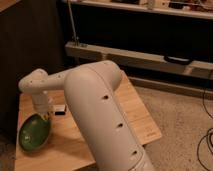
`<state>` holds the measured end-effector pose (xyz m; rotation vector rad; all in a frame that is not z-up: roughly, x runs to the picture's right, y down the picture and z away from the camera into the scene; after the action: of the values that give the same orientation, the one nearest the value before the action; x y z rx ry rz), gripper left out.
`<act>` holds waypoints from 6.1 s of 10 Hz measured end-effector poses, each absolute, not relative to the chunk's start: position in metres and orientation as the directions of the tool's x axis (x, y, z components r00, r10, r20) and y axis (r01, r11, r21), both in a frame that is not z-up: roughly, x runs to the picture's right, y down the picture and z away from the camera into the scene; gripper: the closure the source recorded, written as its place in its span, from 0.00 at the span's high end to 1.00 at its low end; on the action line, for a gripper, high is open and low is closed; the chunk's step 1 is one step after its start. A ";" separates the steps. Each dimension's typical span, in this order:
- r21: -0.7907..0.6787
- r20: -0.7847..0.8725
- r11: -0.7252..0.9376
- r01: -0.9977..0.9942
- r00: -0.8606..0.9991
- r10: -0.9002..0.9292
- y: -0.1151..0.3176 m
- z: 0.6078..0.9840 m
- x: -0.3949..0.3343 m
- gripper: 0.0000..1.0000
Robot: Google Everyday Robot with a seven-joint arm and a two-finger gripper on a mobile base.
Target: Drag the ceramic bowl in a circle
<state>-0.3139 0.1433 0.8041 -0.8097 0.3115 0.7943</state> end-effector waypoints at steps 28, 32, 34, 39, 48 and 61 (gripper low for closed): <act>-0.560 -0.518 0.422 -0.712 0.699 0.492 0.109 0.861 -0.321 0.00; -0.474 -0.587 0.380 -0.794 0.607 0.537 0.084 0.883 -0.269 0.00; -0.438 -0.618 0.357 -0.825 0.564 0.547 0.090 0.879 -0.226 0.00; -0.365 -0.714 0.283 -0.887 0.462 0.526 0.132 0.850 -0.095 0.00; -0.603 -0.567 0.458 -0.653 0.755 0.329 0.247 0.744 -0.176 0.00; -0.558 -0.575 0.372 -0.742 0.669 0.471 0.095 0.875 -0.301 0.00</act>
<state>-0.3009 0.0946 0.8746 -0.8918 0.3462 0.7970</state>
